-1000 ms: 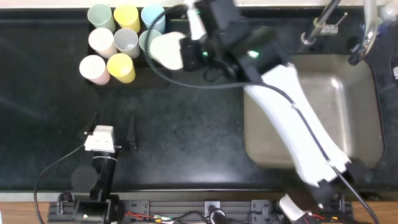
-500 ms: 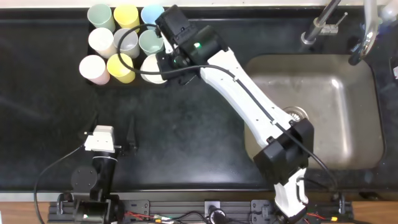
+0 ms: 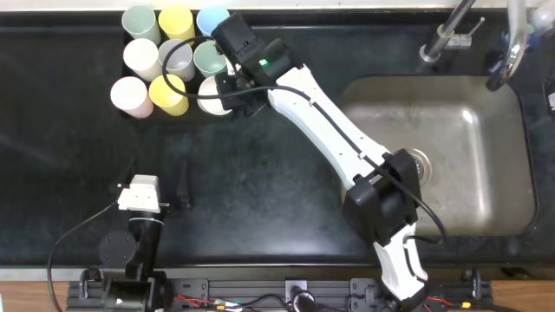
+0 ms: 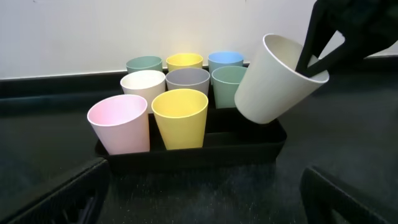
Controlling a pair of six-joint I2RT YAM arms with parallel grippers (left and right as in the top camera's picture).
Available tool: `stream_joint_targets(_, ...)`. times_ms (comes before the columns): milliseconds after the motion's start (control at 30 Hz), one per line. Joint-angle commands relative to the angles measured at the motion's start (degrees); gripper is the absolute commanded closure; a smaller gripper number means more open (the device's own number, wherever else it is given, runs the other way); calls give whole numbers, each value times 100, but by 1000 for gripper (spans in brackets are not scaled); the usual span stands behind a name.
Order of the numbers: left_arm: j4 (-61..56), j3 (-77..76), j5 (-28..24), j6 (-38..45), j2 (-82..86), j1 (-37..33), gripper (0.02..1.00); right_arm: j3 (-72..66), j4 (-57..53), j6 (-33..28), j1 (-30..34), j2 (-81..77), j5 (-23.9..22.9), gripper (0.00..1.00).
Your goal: Store Cups
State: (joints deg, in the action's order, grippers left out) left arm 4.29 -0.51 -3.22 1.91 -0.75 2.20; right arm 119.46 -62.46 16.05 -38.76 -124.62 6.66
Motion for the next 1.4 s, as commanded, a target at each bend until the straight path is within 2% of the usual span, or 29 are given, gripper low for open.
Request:
stream_joint_targets(33,17,7,-13,22,48,-11,18,24,107,48,-37,-103,-72,958)
stream_joint_targets(567,17,7,-11,22,48,-11,18,17,313,50,-55,-496,-76,956)
stream_joint_targets(900,17,7,-11,22,48,-11,20,17,555,48,-55,-540,-326,956)
stream_joint_targets(1400,17,7,-11,22,48,-11,18,15,350,22,-61,-540,-328,947)
